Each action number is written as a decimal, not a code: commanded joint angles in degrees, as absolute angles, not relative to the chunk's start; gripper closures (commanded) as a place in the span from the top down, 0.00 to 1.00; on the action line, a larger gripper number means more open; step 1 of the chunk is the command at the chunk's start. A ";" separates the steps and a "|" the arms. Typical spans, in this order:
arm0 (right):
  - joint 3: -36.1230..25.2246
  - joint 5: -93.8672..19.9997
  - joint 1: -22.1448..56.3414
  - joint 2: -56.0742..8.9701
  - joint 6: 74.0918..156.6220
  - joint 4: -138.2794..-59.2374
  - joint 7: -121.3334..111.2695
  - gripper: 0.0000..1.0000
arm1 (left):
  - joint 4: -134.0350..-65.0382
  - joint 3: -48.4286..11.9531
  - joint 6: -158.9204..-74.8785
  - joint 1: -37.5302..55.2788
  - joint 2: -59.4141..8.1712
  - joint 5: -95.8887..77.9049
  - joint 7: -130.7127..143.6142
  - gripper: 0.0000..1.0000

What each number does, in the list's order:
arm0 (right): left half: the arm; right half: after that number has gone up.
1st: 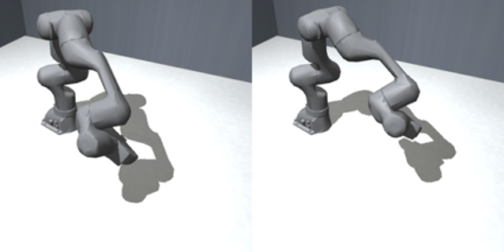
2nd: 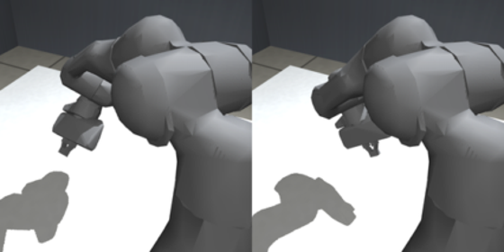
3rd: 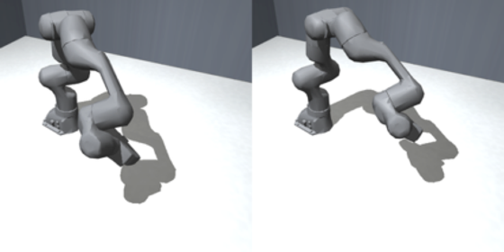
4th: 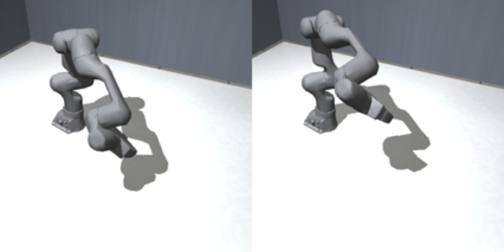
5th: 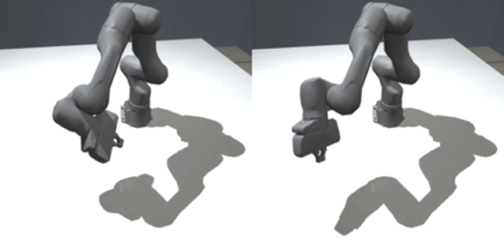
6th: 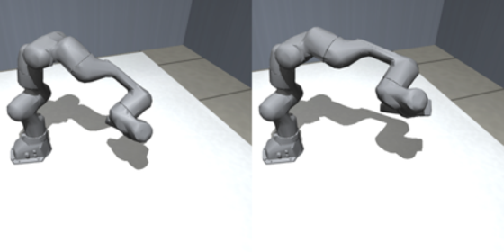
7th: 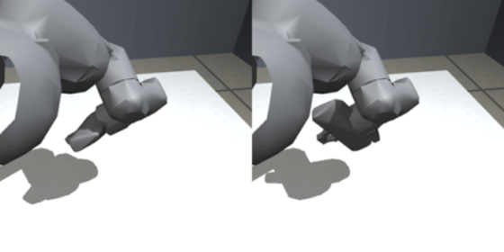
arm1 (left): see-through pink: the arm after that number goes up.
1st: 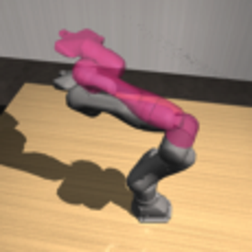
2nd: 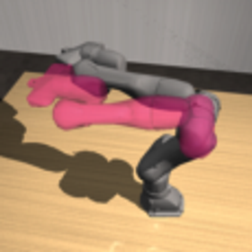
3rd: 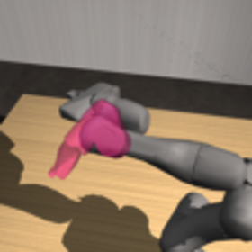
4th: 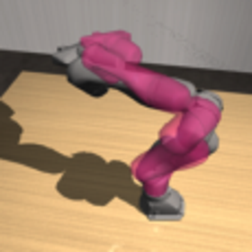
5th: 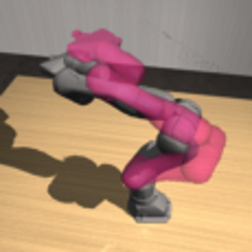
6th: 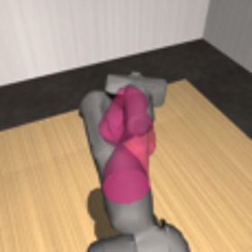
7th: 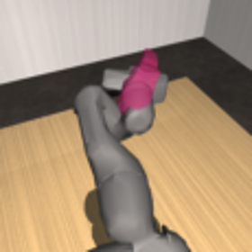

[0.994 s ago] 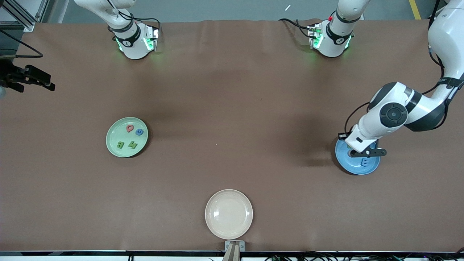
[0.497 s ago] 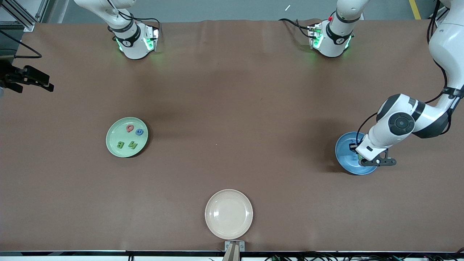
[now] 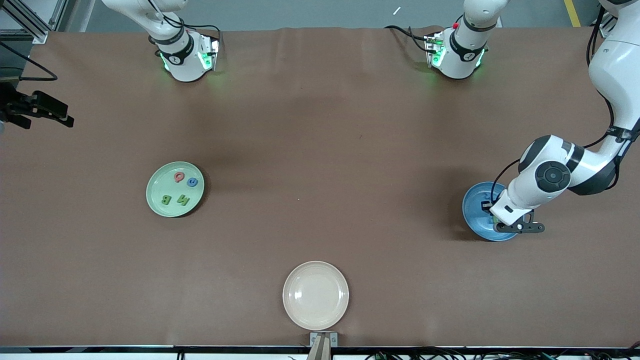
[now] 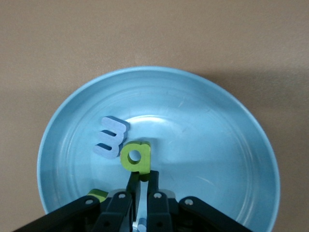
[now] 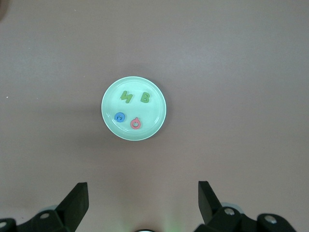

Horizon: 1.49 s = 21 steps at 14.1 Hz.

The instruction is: Sort upper and lower case letters into plates

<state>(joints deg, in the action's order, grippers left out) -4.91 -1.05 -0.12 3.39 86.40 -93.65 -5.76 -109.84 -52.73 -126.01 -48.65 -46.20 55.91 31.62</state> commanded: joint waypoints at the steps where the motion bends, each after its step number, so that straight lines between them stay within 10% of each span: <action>1: -5.27 -1.41 0.35 4.92 87.01 -95.36 -5.01 1.00 | -109.07 -51.86 -126.56 -48.16 -46.67 56.95 30.59 0.08; 3: -5.27 -1.41 0.35 4.92 86.84 -95.45 -4.92 1.00 | -109.16 -51.86 -126.47 -48.16 -46.32 56.95 30.50 0.15; 5: -5.27 -1.41 0.35 4.92 86.75 -95.45 -4.57 1.00 | -109.07 -51.94 -126.47 -48.34 -46.14 56.87 30.50 0.67; 8: -5.27 -1.49 0.35 4.92 86.92 -95.36 -4.48 1.00 | -109.16 -53.34 -126.12 -48.60 -44.65 56.08 31.28 1.00; 21: -5.19 -1.58 0.44 5.01 87.19 -95.36 -3.08 1.00 | -104.24 -53.38 -117.86 -45.20 -36.68 36.09 19.98 1.00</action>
